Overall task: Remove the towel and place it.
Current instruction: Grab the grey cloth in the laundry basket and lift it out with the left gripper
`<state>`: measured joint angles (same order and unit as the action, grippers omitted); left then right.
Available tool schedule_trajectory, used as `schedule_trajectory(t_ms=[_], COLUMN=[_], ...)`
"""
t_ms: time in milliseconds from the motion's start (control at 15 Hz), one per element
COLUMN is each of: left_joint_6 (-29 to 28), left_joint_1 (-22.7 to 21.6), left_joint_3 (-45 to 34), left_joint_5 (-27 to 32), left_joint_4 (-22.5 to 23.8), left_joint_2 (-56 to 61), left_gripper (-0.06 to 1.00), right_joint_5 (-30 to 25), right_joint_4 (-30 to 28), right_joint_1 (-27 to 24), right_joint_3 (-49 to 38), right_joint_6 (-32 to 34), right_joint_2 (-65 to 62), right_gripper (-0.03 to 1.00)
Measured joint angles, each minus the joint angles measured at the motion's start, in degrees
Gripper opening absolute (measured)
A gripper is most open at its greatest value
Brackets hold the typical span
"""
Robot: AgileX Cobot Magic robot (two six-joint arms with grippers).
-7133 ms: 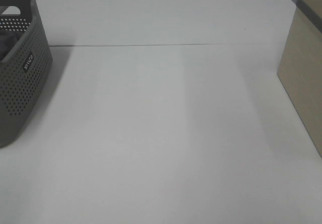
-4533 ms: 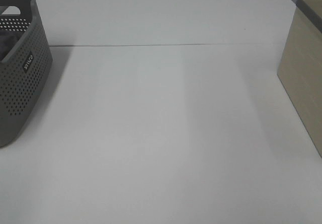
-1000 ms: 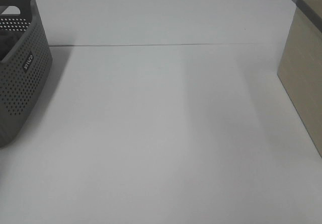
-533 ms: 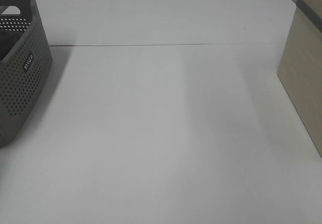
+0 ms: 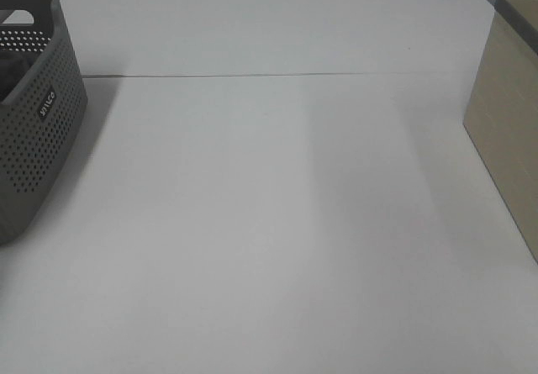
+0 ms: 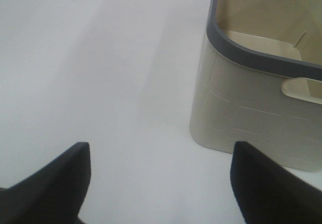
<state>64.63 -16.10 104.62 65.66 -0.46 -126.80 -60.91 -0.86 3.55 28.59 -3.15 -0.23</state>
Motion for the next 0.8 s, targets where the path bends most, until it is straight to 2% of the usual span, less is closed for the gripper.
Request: schedule_trajectory(t_ms=[267,333,533,800], left_joint_6=[-0.1,-0.1,-2.5,-15.8], left_joint_1=[0.0,0.0,0.0,0.1], left_joint_3=[0.0,0.0,0.0,0.3], left_joint_5=[0.2,0.2,0.2,0.3], left_joint_4=[0.5,0.5,0.5,0.5], left_joint_2=[0.0,0.0,0.0,0.1], left_gripper=[0.1,0.0,0.0,0.0], right_joint_5=[0.0,0.0,0.0,0.0], right_joint_4=[0.0,0.0,0.0,0.0], right_joint_1=[0.0,0.0,0.0,0.0], right_joint_3=[0.0,0.0,0.0,0.0], right_joint_6=[0.0,0.0,0.0,0.0], right_joint_2=[0.0,0.0,0.0,0.0], right_gripper=[0.75,0.75,0.75,0.75])
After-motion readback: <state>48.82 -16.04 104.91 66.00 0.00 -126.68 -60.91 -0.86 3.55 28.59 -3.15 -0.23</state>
